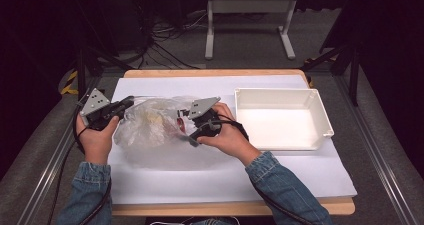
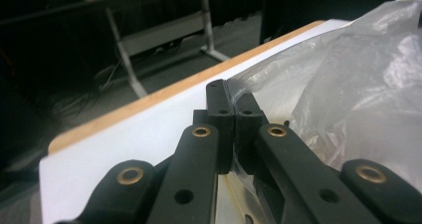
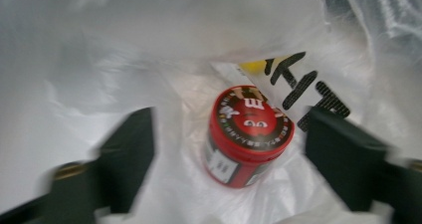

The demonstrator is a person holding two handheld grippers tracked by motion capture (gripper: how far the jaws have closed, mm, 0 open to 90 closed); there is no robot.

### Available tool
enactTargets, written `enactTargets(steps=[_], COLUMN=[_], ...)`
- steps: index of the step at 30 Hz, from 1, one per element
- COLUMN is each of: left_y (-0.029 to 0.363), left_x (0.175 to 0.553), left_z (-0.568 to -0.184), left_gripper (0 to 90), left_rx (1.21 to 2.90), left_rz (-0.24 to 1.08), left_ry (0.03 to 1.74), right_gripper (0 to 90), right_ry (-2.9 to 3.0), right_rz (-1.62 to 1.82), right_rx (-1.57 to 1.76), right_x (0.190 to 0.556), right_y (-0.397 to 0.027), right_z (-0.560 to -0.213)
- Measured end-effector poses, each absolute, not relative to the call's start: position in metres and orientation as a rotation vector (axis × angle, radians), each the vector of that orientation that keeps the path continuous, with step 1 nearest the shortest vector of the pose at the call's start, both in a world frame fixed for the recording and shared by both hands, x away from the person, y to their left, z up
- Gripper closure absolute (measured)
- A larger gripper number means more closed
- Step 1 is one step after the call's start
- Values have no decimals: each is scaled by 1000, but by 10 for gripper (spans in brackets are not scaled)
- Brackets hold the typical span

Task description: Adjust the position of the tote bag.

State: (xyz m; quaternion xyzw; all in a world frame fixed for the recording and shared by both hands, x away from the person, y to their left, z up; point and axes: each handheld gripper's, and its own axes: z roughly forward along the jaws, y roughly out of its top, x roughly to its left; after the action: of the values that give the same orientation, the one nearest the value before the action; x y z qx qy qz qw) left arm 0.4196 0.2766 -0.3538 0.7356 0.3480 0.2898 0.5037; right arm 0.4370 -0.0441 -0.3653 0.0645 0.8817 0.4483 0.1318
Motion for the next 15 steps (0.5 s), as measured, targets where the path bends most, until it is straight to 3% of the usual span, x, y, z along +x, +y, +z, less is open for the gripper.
enactTargets(steps=[2, 15], left_y=[282, 296], left_x=[424, 454], left_z=[-360, -410], left_gripper=[889, 865], left_rx=[1776, 1857], left_rz=[684, 579], left_ry=[866, 1050], right_gripper=[33, 26], right_ry=[2558, 2576], right_rz=[1293, 1313], right_rx=[171, 297], right_x=[445, 476], right_y=[-43, -46], right_z=[-374, -408])
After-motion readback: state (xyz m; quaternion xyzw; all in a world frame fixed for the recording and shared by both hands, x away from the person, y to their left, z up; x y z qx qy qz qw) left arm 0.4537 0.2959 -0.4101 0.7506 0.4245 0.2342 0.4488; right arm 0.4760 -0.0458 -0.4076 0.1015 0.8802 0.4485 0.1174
